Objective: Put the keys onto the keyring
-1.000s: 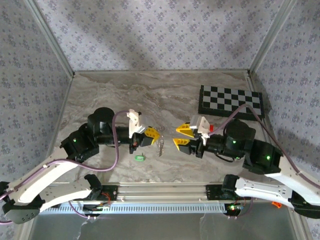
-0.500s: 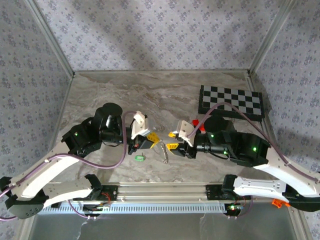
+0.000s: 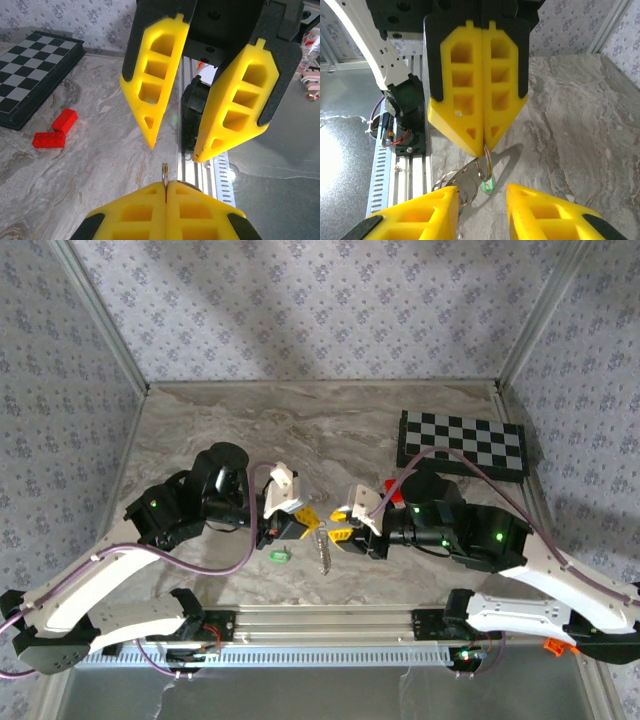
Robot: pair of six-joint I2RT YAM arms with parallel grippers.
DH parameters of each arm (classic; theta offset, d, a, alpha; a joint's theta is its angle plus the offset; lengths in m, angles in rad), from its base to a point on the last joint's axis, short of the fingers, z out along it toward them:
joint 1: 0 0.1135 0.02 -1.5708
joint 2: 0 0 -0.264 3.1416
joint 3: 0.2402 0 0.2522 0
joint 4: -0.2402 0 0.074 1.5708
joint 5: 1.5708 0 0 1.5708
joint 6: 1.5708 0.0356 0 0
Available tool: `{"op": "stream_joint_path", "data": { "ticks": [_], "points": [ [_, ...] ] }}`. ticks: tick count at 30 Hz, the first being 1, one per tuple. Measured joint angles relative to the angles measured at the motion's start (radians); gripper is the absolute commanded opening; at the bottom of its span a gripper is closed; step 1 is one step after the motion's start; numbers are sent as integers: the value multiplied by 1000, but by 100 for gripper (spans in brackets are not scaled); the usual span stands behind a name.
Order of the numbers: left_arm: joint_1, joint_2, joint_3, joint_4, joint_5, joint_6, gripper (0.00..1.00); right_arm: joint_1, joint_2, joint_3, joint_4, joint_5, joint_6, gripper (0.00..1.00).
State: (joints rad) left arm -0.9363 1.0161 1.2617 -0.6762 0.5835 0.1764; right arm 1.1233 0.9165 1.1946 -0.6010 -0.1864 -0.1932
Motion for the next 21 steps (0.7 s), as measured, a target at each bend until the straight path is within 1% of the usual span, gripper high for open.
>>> {"op": "stream_joint_path", "data": {
  "ticks": [7, 15, 19, 21],
  "points": [
    [-2, 0, 2, -16, -1, 11, 0, -3, 26, -23, 35, -2, 0, 29],
    [-2, 2, 3, -32, -1, 18, 0, -3, 33, -37, 60, -6, 0, 18],
    [-3, 2, 3, -32, -5, 18, 0, -3, 33, -43, 72, -13, 1, 17],
    [-3, 3, 3, -32, -5, 18, 0, -3, 34, -50, 78, -13, 1, 14]
  ]
}}
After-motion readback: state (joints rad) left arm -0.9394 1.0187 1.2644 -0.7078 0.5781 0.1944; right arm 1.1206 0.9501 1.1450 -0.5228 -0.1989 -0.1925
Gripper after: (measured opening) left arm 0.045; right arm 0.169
